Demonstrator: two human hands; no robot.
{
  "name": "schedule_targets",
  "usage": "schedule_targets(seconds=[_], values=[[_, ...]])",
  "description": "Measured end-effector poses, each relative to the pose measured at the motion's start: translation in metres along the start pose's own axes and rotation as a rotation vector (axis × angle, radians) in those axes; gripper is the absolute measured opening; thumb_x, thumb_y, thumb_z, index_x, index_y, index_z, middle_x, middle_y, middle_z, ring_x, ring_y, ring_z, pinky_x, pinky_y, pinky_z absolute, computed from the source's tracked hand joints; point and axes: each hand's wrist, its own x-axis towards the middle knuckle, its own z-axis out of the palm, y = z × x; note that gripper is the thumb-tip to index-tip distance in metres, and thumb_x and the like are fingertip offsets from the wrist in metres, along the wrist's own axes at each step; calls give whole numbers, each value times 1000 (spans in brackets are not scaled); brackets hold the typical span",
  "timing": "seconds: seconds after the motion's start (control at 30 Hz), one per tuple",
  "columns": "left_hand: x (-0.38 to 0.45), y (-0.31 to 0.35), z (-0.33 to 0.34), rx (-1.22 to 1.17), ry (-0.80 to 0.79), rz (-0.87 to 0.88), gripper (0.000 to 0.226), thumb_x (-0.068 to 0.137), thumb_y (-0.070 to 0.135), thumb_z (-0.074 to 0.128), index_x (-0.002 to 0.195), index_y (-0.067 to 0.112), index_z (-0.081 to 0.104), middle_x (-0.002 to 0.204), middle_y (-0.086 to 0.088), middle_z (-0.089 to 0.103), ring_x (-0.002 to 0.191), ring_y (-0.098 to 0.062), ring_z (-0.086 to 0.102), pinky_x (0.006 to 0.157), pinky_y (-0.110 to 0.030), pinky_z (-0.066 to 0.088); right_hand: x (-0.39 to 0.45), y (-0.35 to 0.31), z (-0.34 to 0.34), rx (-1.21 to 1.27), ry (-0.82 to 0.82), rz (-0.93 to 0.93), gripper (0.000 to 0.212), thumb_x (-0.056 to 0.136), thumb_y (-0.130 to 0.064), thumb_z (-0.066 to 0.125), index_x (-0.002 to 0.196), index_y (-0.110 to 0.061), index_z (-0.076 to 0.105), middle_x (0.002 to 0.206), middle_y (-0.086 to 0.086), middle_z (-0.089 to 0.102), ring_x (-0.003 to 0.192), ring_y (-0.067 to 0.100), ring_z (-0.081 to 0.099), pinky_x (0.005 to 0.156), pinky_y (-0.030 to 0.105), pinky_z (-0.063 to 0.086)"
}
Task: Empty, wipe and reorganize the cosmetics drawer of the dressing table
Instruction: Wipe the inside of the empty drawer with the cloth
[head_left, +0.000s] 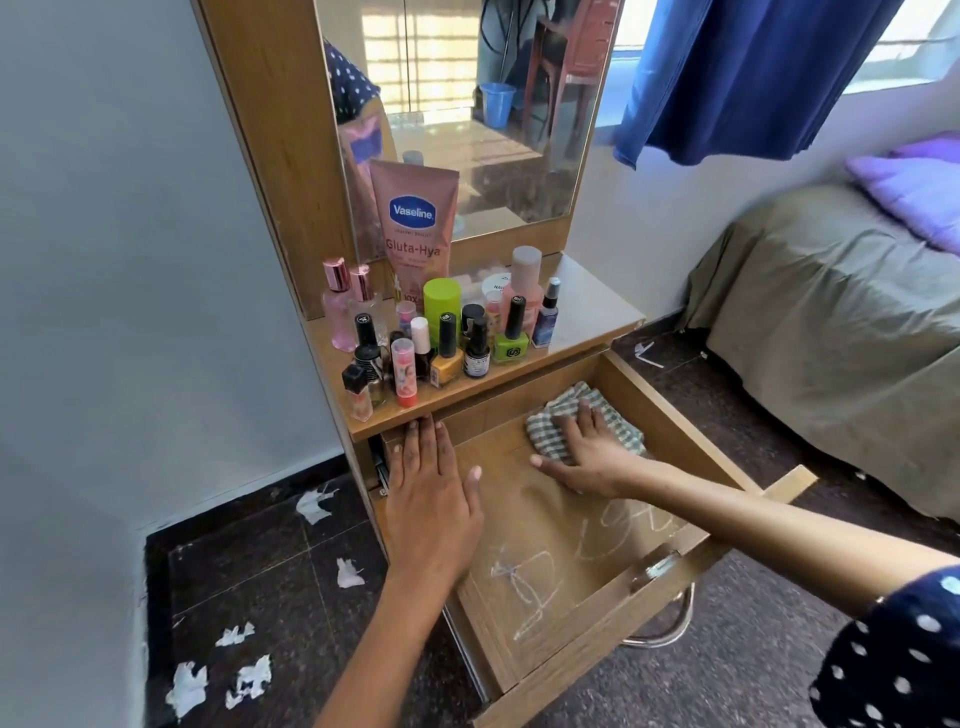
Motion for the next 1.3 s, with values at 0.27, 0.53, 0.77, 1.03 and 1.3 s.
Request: schedule_targets(seconds=[0.27, 0.53, 0.77, 1.03, 1.3], values=[[-2, 1, -3, 10, -5, -2, 65, 99, 45, 11, 151, 8, 0, 160, -9, -3, 147, -20, -8, 120, -39, -1, 10, -4, 0, -84, 145, 58, 124, 70, -89, 33, 151, -5, -9, 159, 21, -15, 148, 34, -9, 120, 41, -2], [-2, 2, -3, 0, -2, -8, 64, 99, 45, 11, 151, 9, -1, 160, -7, -4, 147, -18, -8, 120, -38, -2, -9, -12, -9, -147, 65, 178, 134, 63, -94, 35, 151, 1, -3, 156, 33, 0, 145, 45, 11, 119, 43, 18], [-3, 0, -2, -15, 7, -1, 64, 99, 45, 9, 151, 9, -1, 160, -7, -5, 147, -19, -8, 120, -38, -2, -53, 4, -12, -245, -158, 139, 74, 67, -92, 23, 74, -20, 43, 108, 16, 63, 94, 25, 61, 84, 31, 47], [-3, -2, -1, -12, 12, 15, 66, 98, 46, 8, 151, 8, -3, 159, -7, -8, 147, -19, -9, 119, -37, -6, -51, 9, -2, -103, -215, 262, 129, 62, -94, 18, 147, -8, -25, 152, 24, -31, 145, 40, -20, 118, 50, -6], [-4, -2, -5, -23, -1, 12, 66, 98, 45, 8, 151, 8, -2, 159, -7, -8, 147, -18, -10, 120, -38, -3, 7, -2, -8, -17, -45, 110, 98, 84, -80, 24, 150, -22, -19, 155, 12, -32, 144, 30, -28, 116, 48, -14]])
